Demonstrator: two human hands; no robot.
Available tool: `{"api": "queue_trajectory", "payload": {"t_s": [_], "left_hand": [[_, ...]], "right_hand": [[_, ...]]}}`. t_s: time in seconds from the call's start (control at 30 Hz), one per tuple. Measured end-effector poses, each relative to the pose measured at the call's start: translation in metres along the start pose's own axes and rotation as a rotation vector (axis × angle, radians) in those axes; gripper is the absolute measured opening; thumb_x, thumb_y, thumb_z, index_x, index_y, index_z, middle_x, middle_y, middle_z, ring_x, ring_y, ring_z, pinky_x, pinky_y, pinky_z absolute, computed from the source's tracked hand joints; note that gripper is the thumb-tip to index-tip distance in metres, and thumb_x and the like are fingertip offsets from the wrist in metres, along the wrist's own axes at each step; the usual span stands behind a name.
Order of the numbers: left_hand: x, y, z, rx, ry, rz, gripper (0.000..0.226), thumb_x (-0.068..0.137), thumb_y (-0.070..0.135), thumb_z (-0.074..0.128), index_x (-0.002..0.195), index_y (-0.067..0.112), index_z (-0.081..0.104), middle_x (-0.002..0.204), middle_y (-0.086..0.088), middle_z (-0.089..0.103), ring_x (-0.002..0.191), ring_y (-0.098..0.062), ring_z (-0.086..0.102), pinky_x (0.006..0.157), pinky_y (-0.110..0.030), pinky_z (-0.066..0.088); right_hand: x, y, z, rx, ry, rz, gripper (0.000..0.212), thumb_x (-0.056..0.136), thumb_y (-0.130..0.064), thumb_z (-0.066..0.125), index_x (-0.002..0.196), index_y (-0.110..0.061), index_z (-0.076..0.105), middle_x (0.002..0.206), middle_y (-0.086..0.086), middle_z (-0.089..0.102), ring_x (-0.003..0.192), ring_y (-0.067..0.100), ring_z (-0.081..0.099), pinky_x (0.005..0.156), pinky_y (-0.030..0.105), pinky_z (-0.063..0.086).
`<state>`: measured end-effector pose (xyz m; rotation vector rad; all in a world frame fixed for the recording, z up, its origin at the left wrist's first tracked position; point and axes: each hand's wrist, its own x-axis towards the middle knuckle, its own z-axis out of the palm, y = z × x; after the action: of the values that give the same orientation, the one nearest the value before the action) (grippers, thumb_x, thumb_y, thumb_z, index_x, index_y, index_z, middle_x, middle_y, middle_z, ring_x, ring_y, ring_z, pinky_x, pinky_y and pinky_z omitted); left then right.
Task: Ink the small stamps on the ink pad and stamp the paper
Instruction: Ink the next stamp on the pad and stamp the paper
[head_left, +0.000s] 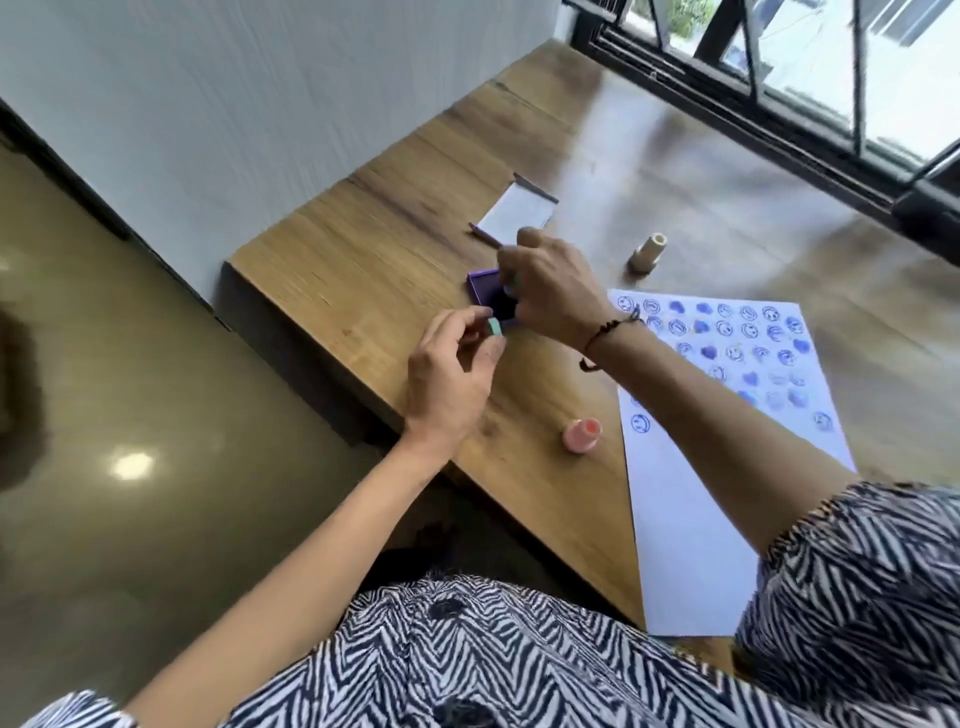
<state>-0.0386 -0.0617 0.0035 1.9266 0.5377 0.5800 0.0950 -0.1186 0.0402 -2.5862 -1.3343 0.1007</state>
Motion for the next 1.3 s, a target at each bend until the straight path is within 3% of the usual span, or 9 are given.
{"api": "queue_trajectory", "payload": {"t_s": [0.17,0.33,0.43,0.53,0.63,0.77,0.93,1.1,1.3], "left_hand": [[0.000,0.000,-0.001,-0.022,0.014,0.000,0.027,0.082,0.011,0.060,0.108,0.009,0.058,0.107,-0.009,0.059,0.095,-0.021,0.059,0.088,-0.041,0.051],[-0.004,0.013,0.007,0.023,-0.011,0.098,0.029,0.084,0.007,0.055,0.113,0.005,0.056,0.109,-0.015,0.057,0.099,-0.027,0.058,0.089,-0.029,0.046],[-0.007,0.040,0.026,-0.006,-0.132,0.221,0.025,0.085,0.008,0.053,0.110,0.004,0.058,0.103,-0.017,0.058,0.091,-0.018,0.056,0.082,-0.020,0.042],[-0.022,0.071,0.045,-0.127,-0.285,0.285,0.024,0.085,0.009,0.049,0.108,0.007,0.056,0.099,-0.007,0.055,0.087,-0.006,0.051,0.079,-0.011,0.039],[-0.054,0.090,0.065,-0.191,-0.533,0.313,0.028,0.085,0.011,0.043,0.111,0.009,0.053,0.102,-0.006,0.060,0.088,-0.007,0.051,0.079,-0.010,0.038],[-0.088,0.085,0.098,0.020,-0.753,0.375,0.032,0.088,0.005,0.042,0.120,0.006,0.047,0.112,-0.018,0.059,0.101,-0.027,0.053,0.075,-0.022,0.032],[-0.090,0.065,0.113,0.203,-0.791,0.521,0.033,0.085,-0.004,0.042,0.118,-0.003,0.045,0.109,-0.025,0.057,0.105,-0.034,0.052,0.087,-0.029,0.029],[-0.091,0.063,0.114,0.202,-0.781,0.587,0.030,0.078,-0.012,0.043,0.108,-0.010,0.049,0.099,-0.029,0.059,0.097,-0.040,0.056,0.088,-0.029,0.028],[-0.091,0.063,0.115,0.199,-0.762,0.588,0.030,0.080,-0.010,0.043,0.109,-0.009,0.048,0.102,-0.028,0.059,0.098,-0.039,0.056,0.088,-0.030,0.028]], "right_hand": [[0.002,0.006,-0.010,0.147,-0.007,0.047,0.015,0.072,-0.001,0.059,0.085,-0.002,0.068,0.093,0.020,0.064,0.087,0.035,0.059,0.067,0.035,0.042],[-0.055,0.029,-0.022,0.446,0.293,0.321,0.014,0.068,0.001,0.065,0.079,-0.005,0.071,0.085,0.016,0.071,0.079,0.025,0.063,0.070,0.028,0.043],[-0.104,0.050,-0.032,0.507,0.362,0.488,0.013,0.070,0.001,0.068,0.081,-0.005,0.071,0.078,0.008,0.066,0.068,0.009,0.058,0.067,0.019,0.044],[-0.149,0.066,-0.042,0.507,0.374,0.608,0.012,0.071,0.000,0.068,0.082,-0.006,0.070,0.077,0.011,0.065,0.069,0.017,0.056,0.067,0.026,0.046],[-0.190,0.076,-0.046,0.410,0.414,0.716,0.016,0.072,-0.004,0.069,0.087,-0.008,0.070,0.075,0.001,0.060,0.063,0.014,0.051,0.056,0.003,0.036],[-0.225,0.087,-0.045,0.275,0.423,0.809,0.016,0.075,-0.005,0.066,0.091,-0.008,0.070,0.080,0.001,0.063,0.059,0.006,0.050,0.056,-0.001,0.032],[-0.236,0.092,-0.041,0.171,0.456,0.785,0.019,0.075,0.003,0.058,0.088,-0.005,0.070,0.091,0.015,0.072,0.081,0.027,0.061,0.066,0.020,0.037],[-0.228,0.098,-0.034,0.082,0.449,0.737,0.019,0.076,0.003,0.053,0.086,-0.004,0.068,0.088,0.018,0.068,0.081,0.035,0.059,0.071,0.040,0.049],[-0.220,0.105,-0.027,0.011,0.351,0.674,0.019,0.076,0.001,0.052,0.087,-0.002,0.066,0.088,0.021,0.065,0.081,0.038,0.057,0.066,0.041,0.049]]}}
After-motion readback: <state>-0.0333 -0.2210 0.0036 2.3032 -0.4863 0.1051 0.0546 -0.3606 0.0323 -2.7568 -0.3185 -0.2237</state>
